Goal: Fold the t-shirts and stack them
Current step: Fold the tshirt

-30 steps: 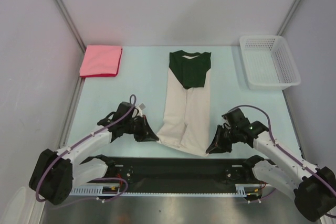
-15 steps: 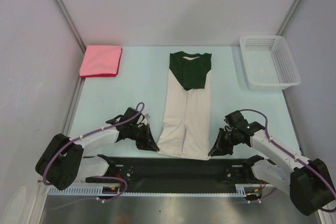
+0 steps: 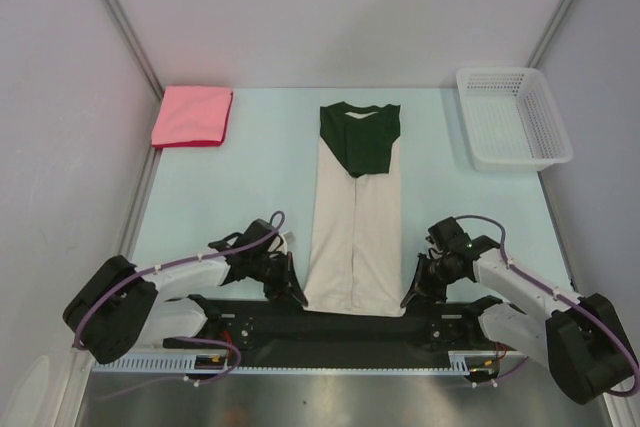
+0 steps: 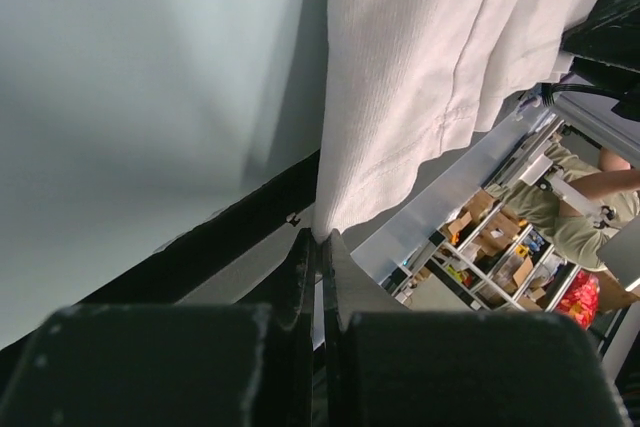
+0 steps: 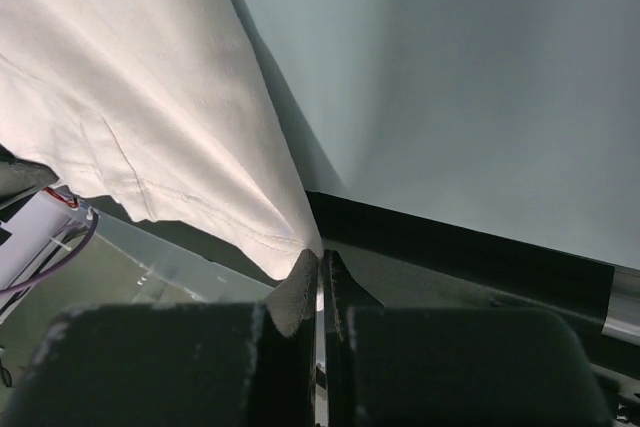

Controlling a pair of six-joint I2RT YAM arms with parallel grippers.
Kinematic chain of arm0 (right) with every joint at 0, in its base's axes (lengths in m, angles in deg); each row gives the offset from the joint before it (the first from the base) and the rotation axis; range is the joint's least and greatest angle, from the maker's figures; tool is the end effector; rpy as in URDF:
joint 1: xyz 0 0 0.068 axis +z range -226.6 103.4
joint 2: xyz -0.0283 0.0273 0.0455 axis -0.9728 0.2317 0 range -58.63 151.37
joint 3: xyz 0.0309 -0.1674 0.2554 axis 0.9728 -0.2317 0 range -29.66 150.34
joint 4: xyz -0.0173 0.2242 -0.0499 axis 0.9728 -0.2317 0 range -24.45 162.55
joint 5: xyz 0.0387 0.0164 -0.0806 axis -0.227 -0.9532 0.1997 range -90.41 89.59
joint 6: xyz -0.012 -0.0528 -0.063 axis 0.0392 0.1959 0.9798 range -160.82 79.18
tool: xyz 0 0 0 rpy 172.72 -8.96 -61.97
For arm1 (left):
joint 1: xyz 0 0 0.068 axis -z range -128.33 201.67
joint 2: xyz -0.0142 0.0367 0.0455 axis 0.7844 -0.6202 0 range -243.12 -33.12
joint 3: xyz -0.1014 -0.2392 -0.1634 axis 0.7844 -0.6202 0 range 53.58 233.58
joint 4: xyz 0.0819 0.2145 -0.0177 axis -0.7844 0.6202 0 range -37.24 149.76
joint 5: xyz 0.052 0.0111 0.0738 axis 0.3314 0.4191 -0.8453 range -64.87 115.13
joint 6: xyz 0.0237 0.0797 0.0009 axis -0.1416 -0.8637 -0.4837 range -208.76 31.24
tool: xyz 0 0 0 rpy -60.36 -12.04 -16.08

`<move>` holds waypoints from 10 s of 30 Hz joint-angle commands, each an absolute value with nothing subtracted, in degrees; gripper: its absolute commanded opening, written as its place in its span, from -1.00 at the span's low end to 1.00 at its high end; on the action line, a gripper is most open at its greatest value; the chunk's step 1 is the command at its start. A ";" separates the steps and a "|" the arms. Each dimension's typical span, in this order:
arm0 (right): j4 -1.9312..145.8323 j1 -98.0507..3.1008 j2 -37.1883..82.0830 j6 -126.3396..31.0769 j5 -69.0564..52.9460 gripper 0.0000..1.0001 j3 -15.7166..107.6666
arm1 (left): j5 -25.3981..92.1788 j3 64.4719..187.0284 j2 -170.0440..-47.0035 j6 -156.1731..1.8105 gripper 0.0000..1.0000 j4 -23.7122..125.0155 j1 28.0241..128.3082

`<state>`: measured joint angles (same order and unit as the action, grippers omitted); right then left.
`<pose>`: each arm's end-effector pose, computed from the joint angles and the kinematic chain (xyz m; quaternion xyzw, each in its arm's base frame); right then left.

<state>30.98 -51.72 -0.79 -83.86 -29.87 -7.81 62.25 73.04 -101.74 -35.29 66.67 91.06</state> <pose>0.0728 0.0730 0.1571 -0.1246 -0.9537 -0.2682 0.0543 0.0915 -0.1319 0.1537 0.0395 -0.9241 0.3733 0.0722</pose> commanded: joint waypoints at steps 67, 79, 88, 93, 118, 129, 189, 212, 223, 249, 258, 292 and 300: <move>20.69 -73.70 70.20 -60.06 -34.08 -0.78 73.60 | 55.45 134.79 -148.87 -47.45 -0.88 71.82 70.74; 15.67 -72.57 56.26 -58.13 -20.79 -0.15 74.60 | 44.45 132.70 -132.27 -55.98 0.08 79.22 71.44; 34.21 -59.39 44.11 -72.08 -12.47 -0.28 50.51 | 43.86 125.65 -132.51 -56.24 -0.06 70.17 82.42; 36.51 -52.00 46.39 -74.48 -5.08 -0.13 48.92 | 41.39 128.20 -138.93 -55.19 -0.08 70.24 84.80; 23.00 -57.26 70.04 -64.81 1.26 -0.09 93.72 | 33.73 158.61 -149.32 -62.04 0.11 78.86 78.12; 37.36 -60.42 50.10 -64.63 -18.59 -0.24 60.45 | 52.55 133.13 -142.10 -55.72 -0.10 59.71 81.20; 43.72 -56.73 53.33 -64.99 -45.15 -0.84 37.93 | 63.61 116.86 -139.82 -55.46 -0.21 61.29 82.52; 36.51 -66.75 50.27 -57.52 -39.79 -0.85 33.01 | 62.30 107.81 -137.71 -64.41 -0.20 64.71 74.52; 33.77 -63.44 36.20 -64.01 -38.64 -0.81 33.53 | 64.77 114.66 -132.17 -54.93 -0.14 59.29 81.72; 43.38 -72.46 40.08 -63.23 -35.57 -0.83 16.92 | 67.49 100.79 -133.32 -60.45 -0.16 55.92 71.62; 36.86 -74.14 35.05 -62.08 -36.18 -0.71 28.49 | 65.30 109.37 -126.63 -60.91 -0.13 61.12 71.18; 36.05 -75.46 30.46 -71.02 -23.08 -0.06 37.96 | 48.08 104.50 -116.91 -44.87 0.36 57.25 69.24; 61.55 -69.32 -1.37 -104.51 -18.35 0.21 0.19 | 32.01 83.39 -101.95 -19.16 0.64 46.89 79.16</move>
<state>50.81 -71.74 4.52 -88.54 -22.06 8.01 40.90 87.43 -103.51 -31.33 51.02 75.22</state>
